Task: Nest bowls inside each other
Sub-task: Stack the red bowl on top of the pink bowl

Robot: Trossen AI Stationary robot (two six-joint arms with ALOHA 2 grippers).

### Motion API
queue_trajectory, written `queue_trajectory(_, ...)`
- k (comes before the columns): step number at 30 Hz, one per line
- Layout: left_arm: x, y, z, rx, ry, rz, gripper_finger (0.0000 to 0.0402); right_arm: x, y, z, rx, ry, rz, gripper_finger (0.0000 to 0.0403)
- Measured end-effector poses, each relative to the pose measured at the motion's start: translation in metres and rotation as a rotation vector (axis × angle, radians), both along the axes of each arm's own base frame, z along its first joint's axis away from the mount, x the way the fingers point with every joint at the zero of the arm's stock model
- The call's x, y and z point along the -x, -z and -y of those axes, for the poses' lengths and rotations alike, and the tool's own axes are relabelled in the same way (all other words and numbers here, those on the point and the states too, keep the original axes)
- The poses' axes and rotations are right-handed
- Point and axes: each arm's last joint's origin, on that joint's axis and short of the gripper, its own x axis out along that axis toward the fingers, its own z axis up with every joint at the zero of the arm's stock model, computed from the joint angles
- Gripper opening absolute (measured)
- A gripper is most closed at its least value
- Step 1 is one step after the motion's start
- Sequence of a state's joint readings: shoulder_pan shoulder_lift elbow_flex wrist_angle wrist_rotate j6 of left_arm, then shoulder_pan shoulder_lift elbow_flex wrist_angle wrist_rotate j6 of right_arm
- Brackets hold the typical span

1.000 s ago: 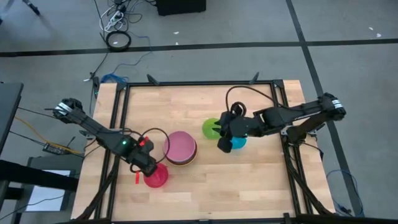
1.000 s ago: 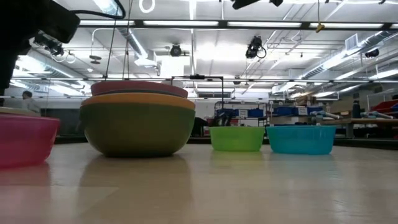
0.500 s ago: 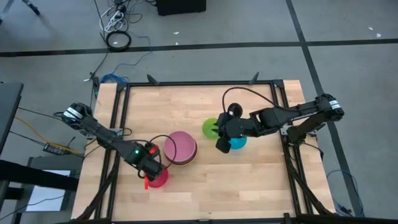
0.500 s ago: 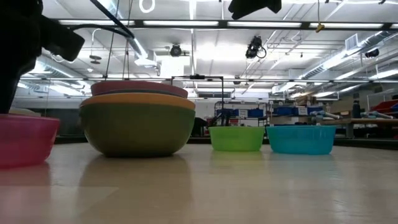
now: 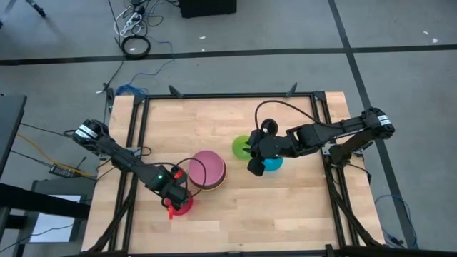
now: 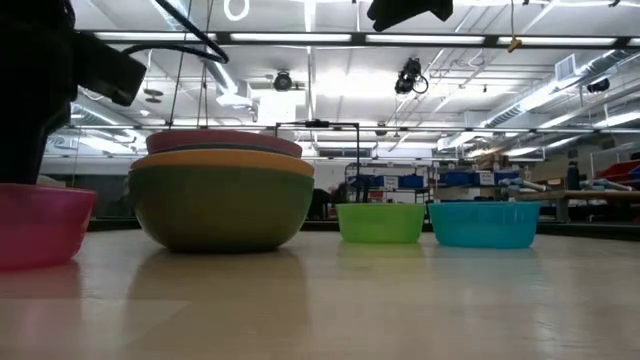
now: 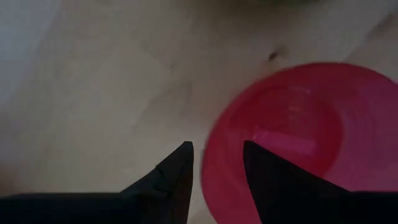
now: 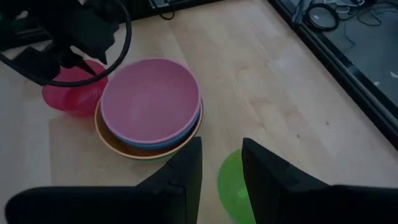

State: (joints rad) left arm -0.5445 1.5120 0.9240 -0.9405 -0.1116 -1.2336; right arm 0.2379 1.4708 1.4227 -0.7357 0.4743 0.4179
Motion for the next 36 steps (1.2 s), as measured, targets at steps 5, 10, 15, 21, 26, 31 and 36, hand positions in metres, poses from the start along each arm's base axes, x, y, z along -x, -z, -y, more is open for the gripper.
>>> queue_trajectory(5, 0.010, 0.029, -0.006, 0.024, -0.004, 0.005, 0.0149, 0.000, 0.000, 0.000, 0.001, 0.000, 0.000, 0.0102)
queue_trajectory(10, 0.017, 0.050, -0.008, 0.114, 0.001, 0.030, 0.0139, 0.000, 0.000, 0.000, 0.001, 0.000, 0.000, 0.0102)
queue_trajectory(15, 0.015, 0.045, -0.007, 0.141, 0.067, 0.044, 0.0095, -0.001, 0.000, 0.002, 0.004, 0.010, 0.000, 0.0102)
queue_trajectory(21, 0.014, 0.031, -0.007, 0.167, 0.128, 0.063, 0.0012, -0.001, 0.000, 0.004, 0.006, 0.014, 0.000, 0.0103)
queue_trajectory(26, 0.020, 0.017, -0.011, 0.186, 0.125, 0.031, 0.0009, -0.001, 0.000, 0.004, 0.006, 0.013, -0.001, 0.0103)
queue_trajectory(31, 0.024, -0.017, -0.014, 0.180, 0.132, 0.066, 0.0008, -0.001, 0.000, 0.004, 0.011, 0.010, -0.003, 0.0103)
queue_trajectory(36, 0.023, -0.061, -0.022, 0.056, 0.139, 0.254, 0.0008, -0.001, 0.000, 0.004, 0.016, 0.015, -0.002, 0.0103)
